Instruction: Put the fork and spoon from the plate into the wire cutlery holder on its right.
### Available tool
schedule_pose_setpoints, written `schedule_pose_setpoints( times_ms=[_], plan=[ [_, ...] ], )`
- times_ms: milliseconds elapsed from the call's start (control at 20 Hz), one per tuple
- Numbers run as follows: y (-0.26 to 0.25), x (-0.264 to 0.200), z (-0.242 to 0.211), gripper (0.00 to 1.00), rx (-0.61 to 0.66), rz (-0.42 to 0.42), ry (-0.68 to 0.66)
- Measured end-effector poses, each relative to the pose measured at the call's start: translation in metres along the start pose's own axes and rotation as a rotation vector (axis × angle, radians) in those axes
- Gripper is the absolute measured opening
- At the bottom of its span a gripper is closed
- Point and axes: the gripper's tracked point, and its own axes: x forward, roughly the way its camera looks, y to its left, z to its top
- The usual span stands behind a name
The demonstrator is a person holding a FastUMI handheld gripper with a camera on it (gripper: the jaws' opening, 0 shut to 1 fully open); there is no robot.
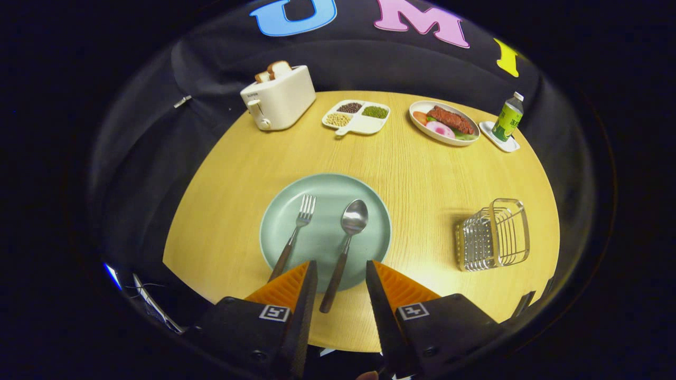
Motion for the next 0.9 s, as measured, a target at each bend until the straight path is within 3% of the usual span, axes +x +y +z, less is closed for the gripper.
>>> schedule_pose_setpoints(
  times_ms=[200, 400, 500, 750, 800, 900],
  plan=[
    [-0.002, 0.033, -0.013, 0.59, 0.015, -0.055, 0.066],
    [-0.003, 0.055, -0.020, 0.48, 0.046, -0.082, 0.108],
    [-0.007, 0.067, -0.022, 0.50, 0.052, -0.100, 0.133],
    [-0.012, 0.088, -0.023, 0.25, 0.078, -0.104, 0.172],
    [-0.011, 0.078, -0.019, 0.15, 0.063, -0.089, 0.168],
    [-0.011, 0.082, -0.022, 0.11, 0.027, -0.073, 0.164]
  ],
)
